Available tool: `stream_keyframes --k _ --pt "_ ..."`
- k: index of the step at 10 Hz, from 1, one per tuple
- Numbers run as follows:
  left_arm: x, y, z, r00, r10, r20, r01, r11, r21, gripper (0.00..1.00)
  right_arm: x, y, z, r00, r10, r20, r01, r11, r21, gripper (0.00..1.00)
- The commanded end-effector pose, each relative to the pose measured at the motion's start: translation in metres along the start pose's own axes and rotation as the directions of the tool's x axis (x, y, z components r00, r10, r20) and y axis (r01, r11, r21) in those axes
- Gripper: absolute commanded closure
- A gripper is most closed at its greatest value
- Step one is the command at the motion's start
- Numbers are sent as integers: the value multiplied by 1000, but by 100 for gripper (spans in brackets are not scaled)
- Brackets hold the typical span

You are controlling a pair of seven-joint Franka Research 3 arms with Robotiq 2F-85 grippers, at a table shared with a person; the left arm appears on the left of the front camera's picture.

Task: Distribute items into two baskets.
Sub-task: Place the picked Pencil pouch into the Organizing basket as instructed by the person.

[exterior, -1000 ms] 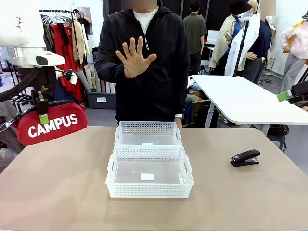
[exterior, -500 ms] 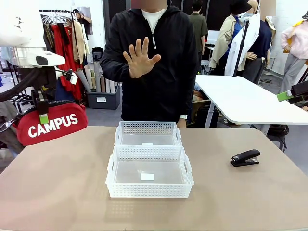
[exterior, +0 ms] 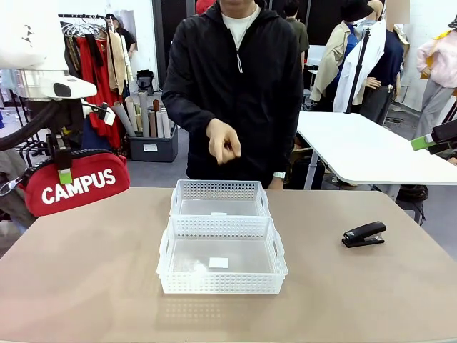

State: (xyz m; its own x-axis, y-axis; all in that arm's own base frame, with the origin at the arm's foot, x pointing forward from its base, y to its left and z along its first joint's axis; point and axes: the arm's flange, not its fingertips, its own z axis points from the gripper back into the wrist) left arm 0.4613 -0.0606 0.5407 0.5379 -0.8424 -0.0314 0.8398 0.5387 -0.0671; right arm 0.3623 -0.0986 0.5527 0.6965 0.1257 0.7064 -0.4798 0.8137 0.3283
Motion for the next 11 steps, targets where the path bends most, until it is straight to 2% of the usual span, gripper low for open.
stream_keyframes --k 1,11 --pt "-2 1 1 1000 15 1 -15 1000 3 100 1 -1 0 1000 9 16 -9 1000 17 0" --pt "-2 1 1 1000 15 1 -15 1000 3 100 1 -1 0 1000 9 16 -9 1000 17 0"
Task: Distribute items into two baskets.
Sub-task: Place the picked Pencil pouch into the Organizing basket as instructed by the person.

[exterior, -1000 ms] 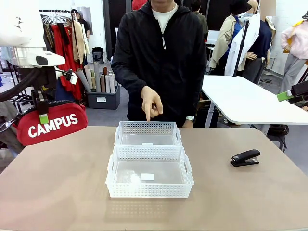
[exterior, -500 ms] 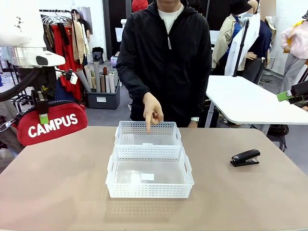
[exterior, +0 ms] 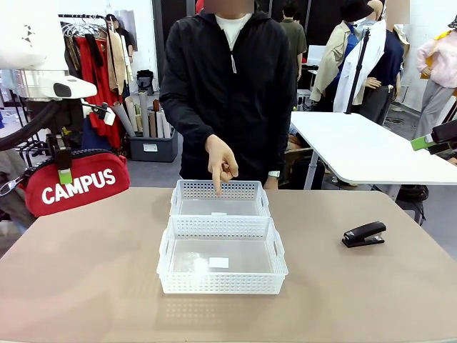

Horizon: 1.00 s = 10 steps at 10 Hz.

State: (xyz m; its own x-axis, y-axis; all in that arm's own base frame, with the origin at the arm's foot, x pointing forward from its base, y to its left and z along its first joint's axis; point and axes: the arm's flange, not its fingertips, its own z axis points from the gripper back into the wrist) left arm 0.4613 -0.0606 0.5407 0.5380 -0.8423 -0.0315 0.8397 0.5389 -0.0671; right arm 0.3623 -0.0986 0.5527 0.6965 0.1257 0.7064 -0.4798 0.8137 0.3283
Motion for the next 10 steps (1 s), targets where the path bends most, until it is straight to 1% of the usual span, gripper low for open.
stream_keyframes --k 1,2,4,7,8,10 --pt "0 0 0 1000 0 0 0 1000 0 100 1 -1 0 1000 9 16 -9 1000 17 0" --pt "3 -1 0 1000 -4 -1 4 1000 1 100 1 -1 0 1000 9 16 -9 1000 17 0" --pt "8 -15 0 1000 -29 1 29 1000 11 100 1 -1 0 1000 9 16 -9 1000 17 0" --pt "9 -44 -4 995 -102 7 102 995 23 100 1 -1 0 1000 9 16 -9 1000 17 0" --pt "9 -54 -6 991 -131 24 131 991 20 100 1 -1 0 1000 9 16 -9 1000 17 0" --pt "17 -79 -11 979 -202 26 201 979 26 100 1 -1 0 1000 9 16 -9 1000 17 0"
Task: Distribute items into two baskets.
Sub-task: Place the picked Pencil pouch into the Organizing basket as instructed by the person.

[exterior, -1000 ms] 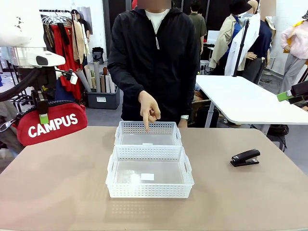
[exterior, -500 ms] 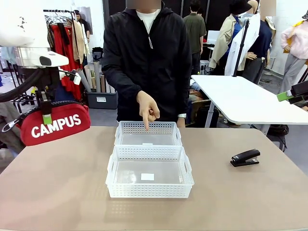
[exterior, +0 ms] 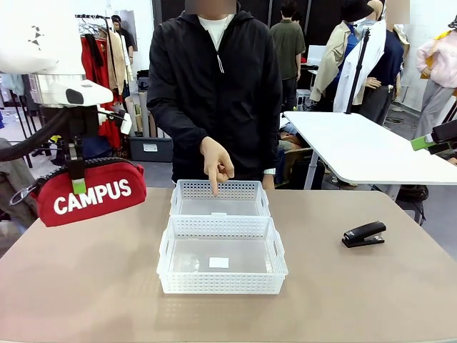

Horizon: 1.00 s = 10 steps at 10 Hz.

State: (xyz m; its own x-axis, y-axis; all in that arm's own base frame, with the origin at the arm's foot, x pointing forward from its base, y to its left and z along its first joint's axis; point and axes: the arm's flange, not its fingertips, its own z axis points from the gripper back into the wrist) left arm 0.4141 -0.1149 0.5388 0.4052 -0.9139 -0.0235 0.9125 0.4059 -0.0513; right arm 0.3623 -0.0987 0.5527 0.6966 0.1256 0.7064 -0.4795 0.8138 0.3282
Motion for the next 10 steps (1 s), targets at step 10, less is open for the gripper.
stream_keyframes --k 10 --pt "95 -66 -25 964 -265 5 265 964 27 100 1 -1 0 1000 9 16 -9 1000 17 0"
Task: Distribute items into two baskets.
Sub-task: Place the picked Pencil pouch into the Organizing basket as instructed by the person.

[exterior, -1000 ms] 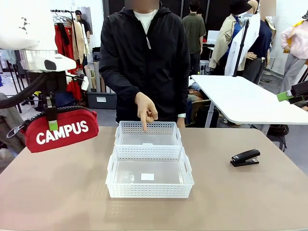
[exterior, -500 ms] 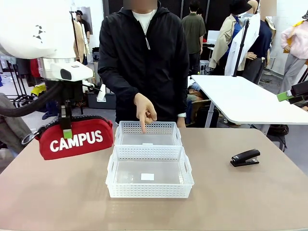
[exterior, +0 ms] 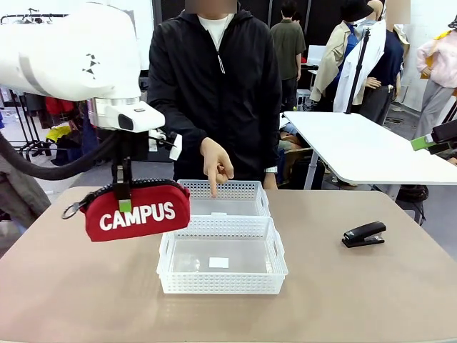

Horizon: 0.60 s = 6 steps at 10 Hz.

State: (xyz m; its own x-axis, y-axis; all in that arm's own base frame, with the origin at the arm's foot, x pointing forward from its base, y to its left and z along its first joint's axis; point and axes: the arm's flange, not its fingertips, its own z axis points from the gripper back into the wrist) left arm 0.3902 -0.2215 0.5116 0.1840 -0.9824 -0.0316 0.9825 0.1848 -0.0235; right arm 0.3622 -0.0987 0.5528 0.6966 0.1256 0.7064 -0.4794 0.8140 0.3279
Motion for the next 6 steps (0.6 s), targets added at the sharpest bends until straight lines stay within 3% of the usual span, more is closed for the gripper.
stream_keyframes --k 1,6 --pt "17 -9 3 998 -66 23 66 998 0 100 1 -1 0 1000 9 16 -9 1000 17 0" --pt "62 -29 -7 990 -138 10 138 990 13 100 1 -1 0 1000 9 16 -9 1000 17 0"
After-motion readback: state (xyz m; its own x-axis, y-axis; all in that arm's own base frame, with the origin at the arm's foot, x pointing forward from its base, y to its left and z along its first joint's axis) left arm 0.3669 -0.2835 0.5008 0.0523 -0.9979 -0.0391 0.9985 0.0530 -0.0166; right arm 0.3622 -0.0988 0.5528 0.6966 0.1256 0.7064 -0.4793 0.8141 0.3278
